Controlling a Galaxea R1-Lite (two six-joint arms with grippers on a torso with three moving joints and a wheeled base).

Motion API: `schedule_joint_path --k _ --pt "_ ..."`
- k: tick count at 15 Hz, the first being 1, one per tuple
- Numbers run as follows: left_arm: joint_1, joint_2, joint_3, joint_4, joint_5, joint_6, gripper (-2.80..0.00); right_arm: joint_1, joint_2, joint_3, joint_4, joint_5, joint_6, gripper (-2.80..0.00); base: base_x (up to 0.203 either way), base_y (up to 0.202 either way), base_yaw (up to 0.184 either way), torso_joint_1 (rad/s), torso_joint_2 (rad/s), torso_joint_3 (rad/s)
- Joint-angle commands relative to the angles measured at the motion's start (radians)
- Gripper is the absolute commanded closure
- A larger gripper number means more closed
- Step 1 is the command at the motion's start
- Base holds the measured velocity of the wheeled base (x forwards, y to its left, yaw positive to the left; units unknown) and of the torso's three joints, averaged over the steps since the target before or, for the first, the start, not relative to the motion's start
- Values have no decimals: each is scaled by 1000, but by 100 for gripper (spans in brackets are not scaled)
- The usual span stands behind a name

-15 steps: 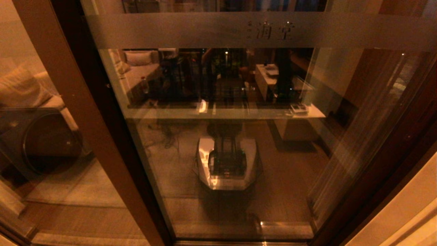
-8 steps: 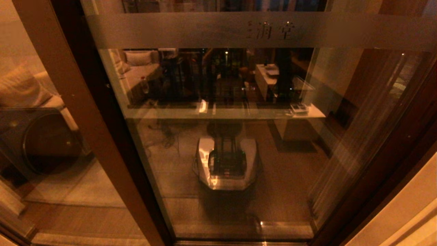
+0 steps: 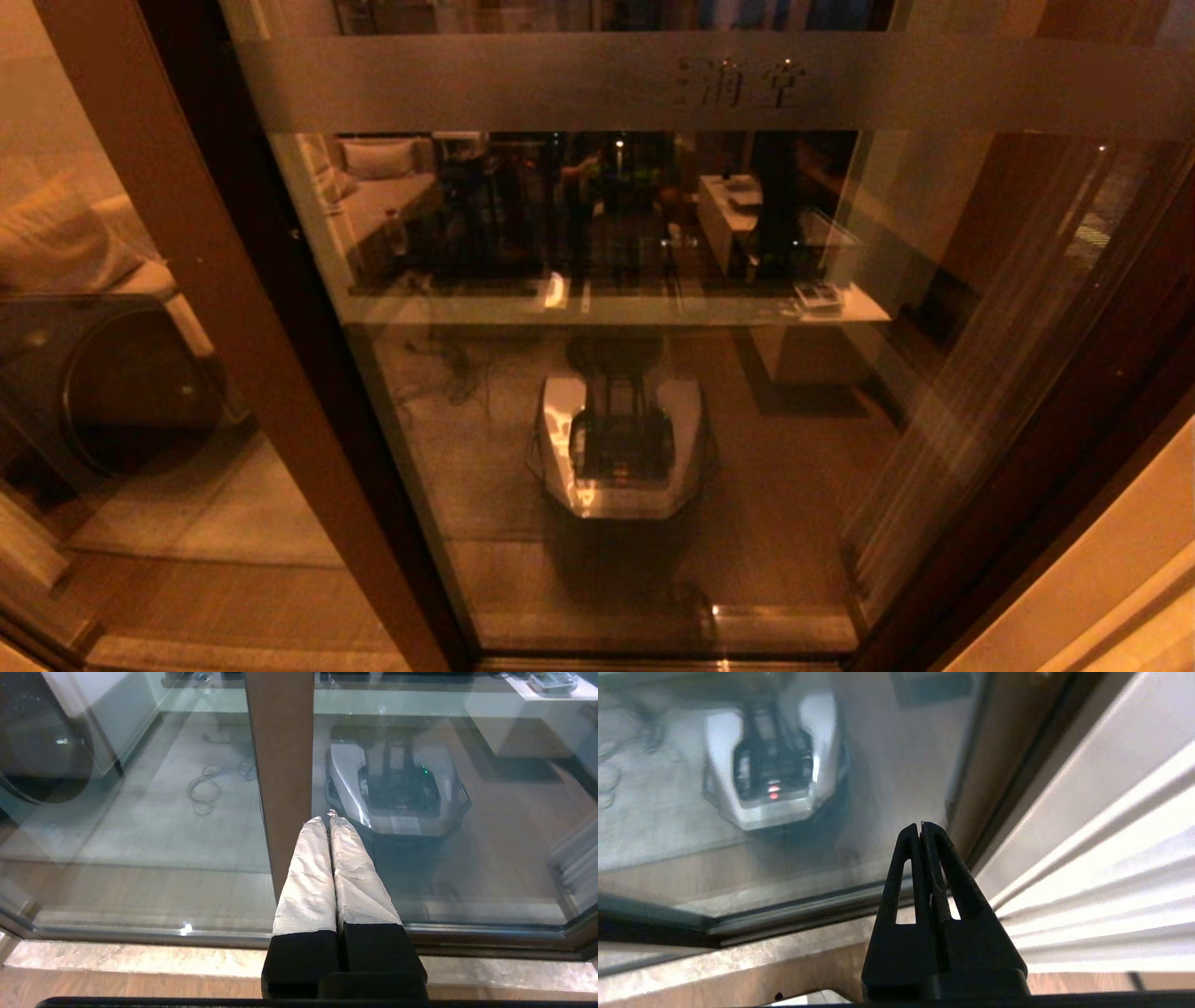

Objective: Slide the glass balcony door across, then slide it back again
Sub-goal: Open the slid door

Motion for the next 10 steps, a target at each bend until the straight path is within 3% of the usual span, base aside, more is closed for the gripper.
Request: schedule_joint_path --k 1,4,7,10 --pt "0 1 0 1 0 0 0 -122 109 -18 -18 53 -10 0 0 0 0 0 0 0" --pt "0 1 0 1 0 0 0 -269 224 -118 -94 128 -50 0 0 0 0 0 0 0" --pt "0 1 0 1 0 0 0 -341 310 -206 -102 255 -74 0 0 0 0 0 0 0" --pt "0 1 0 1 0 0 0 -371 413 -255 -122 278 -90 0 0 0 0 0 0 0"
